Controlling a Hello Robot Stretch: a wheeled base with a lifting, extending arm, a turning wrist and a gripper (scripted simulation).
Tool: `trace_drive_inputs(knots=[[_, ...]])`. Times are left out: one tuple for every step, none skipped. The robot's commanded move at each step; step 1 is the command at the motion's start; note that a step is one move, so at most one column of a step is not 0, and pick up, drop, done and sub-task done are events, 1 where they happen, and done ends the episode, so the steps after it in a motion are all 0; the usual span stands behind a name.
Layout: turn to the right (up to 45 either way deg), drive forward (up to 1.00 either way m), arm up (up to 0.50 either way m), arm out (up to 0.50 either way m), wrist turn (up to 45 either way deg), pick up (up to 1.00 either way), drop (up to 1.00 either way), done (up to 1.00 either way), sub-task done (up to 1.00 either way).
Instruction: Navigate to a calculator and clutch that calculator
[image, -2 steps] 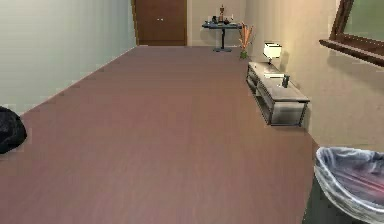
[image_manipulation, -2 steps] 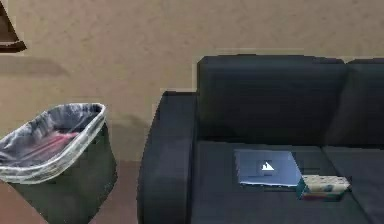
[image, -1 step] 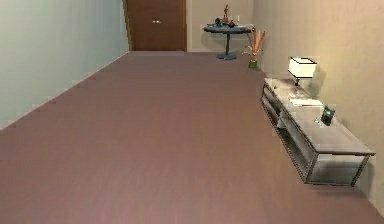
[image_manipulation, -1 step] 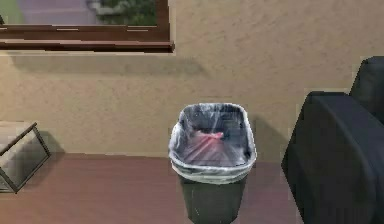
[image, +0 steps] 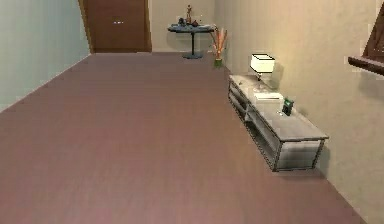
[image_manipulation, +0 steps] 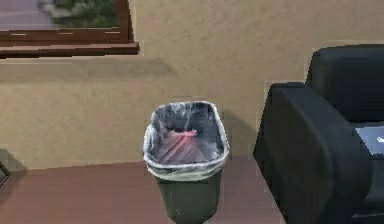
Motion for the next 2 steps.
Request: trace_drive_inputs(knots=[[0.0,0.25,0.0,0.0,0.0,0.0,0.0,0.0,0.0],[12.0,0.0,0.0,0.0,0.0,0.0,0.0,0.0,0.0]])
